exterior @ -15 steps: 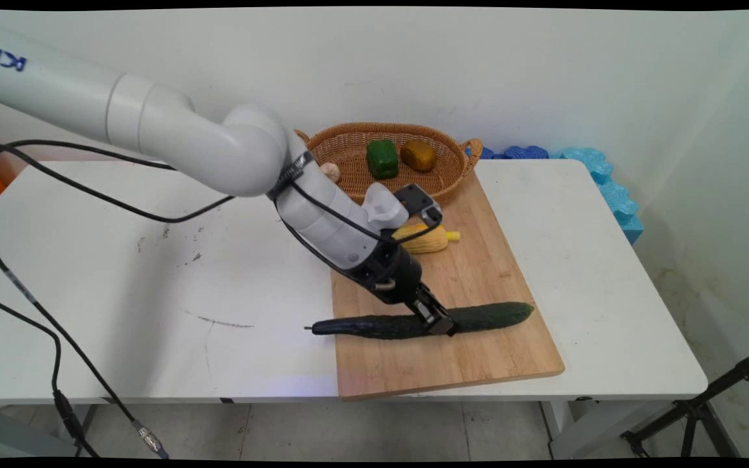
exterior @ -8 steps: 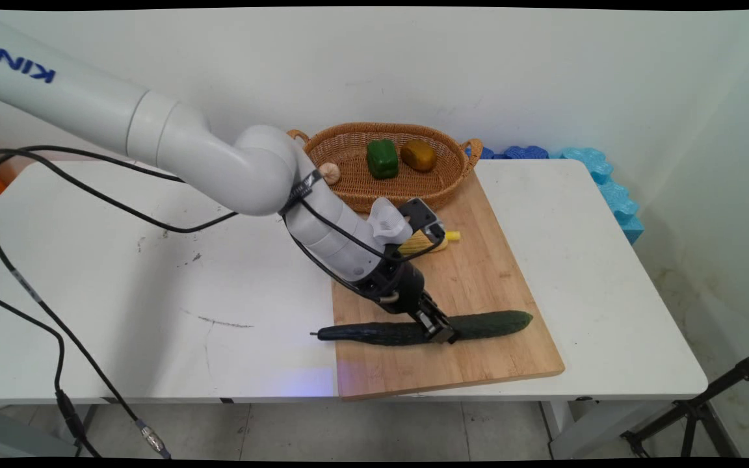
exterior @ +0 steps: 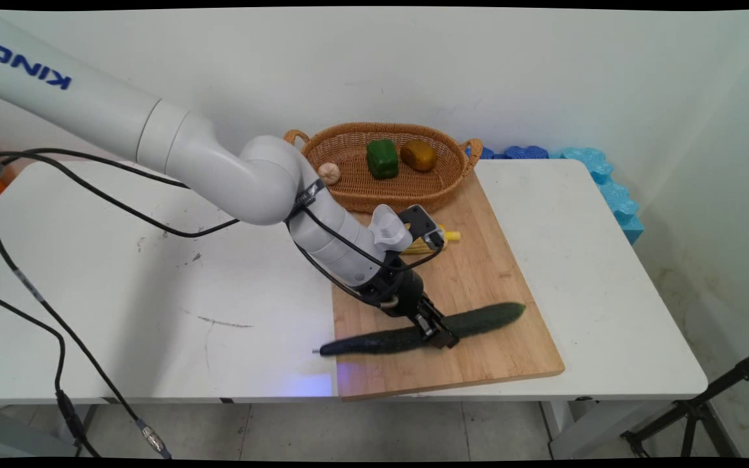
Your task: Place the picked object on the cutting board
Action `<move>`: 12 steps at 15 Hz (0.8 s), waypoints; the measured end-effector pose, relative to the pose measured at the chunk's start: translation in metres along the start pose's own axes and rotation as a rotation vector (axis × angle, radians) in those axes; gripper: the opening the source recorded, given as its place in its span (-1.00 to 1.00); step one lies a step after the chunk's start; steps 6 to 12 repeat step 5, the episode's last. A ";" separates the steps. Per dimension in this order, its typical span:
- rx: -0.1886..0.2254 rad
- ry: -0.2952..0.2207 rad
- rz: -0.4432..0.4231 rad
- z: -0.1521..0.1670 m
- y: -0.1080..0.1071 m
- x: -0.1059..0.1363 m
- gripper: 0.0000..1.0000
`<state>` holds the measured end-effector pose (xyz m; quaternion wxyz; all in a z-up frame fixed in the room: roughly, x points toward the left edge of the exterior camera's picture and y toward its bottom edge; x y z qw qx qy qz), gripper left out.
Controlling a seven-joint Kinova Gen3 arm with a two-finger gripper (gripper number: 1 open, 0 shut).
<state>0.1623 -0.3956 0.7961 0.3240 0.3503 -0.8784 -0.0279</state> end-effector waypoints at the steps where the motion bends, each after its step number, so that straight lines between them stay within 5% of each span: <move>1: 0.001 0.000 0.002 0.000 0.000 0.000 1.00; 12: 0.011 0.001 0.014 -0.001 -0.002 -0.002 1.00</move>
